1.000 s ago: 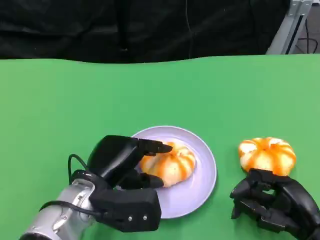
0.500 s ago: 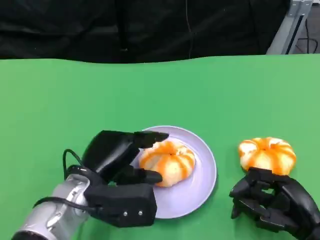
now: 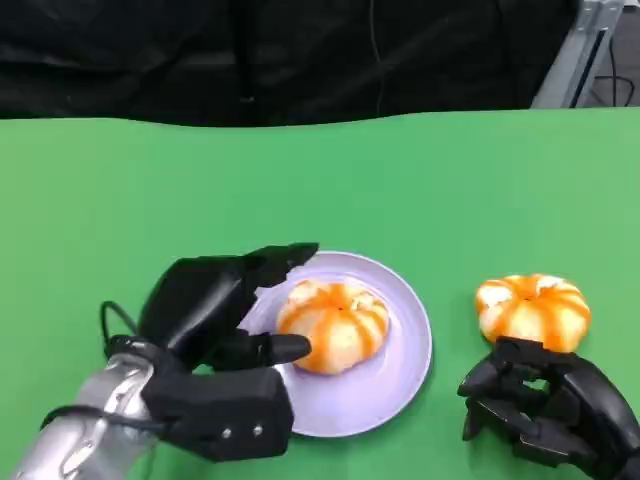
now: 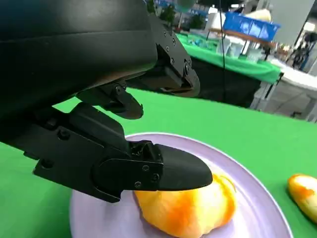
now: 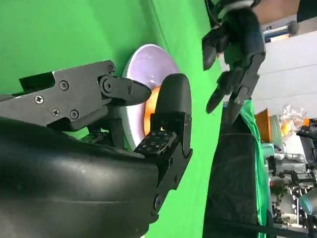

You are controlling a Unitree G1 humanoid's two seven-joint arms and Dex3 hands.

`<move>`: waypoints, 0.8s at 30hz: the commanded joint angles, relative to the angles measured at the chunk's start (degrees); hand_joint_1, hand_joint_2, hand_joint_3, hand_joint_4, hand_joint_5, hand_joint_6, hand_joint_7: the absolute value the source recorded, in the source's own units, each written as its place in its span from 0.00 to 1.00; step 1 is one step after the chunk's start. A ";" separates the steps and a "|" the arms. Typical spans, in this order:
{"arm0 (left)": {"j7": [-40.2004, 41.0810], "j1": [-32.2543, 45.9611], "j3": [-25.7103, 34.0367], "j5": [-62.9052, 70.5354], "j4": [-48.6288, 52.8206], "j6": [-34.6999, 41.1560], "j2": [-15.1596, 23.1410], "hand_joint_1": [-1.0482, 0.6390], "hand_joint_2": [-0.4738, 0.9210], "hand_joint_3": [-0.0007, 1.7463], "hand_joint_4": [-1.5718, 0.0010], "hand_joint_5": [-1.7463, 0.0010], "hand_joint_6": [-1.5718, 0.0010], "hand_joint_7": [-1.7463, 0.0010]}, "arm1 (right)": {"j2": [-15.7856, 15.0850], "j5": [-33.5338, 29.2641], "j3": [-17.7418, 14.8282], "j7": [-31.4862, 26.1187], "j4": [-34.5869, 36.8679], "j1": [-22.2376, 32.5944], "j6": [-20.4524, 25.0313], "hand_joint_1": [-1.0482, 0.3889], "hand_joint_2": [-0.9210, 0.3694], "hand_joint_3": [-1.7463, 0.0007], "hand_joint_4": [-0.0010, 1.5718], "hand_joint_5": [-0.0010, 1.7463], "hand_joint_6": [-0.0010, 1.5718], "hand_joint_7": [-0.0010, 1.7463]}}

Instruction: Grasp the bread from the table and place it into the plate.

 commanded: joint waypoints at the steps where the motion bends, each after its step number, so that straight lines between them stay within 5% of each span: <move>1: 1.78 3.37 3.24 -2.02 -2.53 -1.68 1.94 0.08 1.00 0.28 0.60 1.00 0.73 1.00 | -0.76 0.28 -0.28 -0.16 0.35 0.02 -0.79 0.71 0.05 0.74 0.40 0.84 0.46 0.60; 24: 7.20 13.18 14.45 -11.65 -4.30 -13.03 0.26 0.15 1.00 0.23 0.56 1.00 0.74 0.99 | -0.74 0.69 -0.54 0.49 0.49 0.12 -0.33 0.71 0.04 0.76 0.39 0.83 0.46 0.59</move>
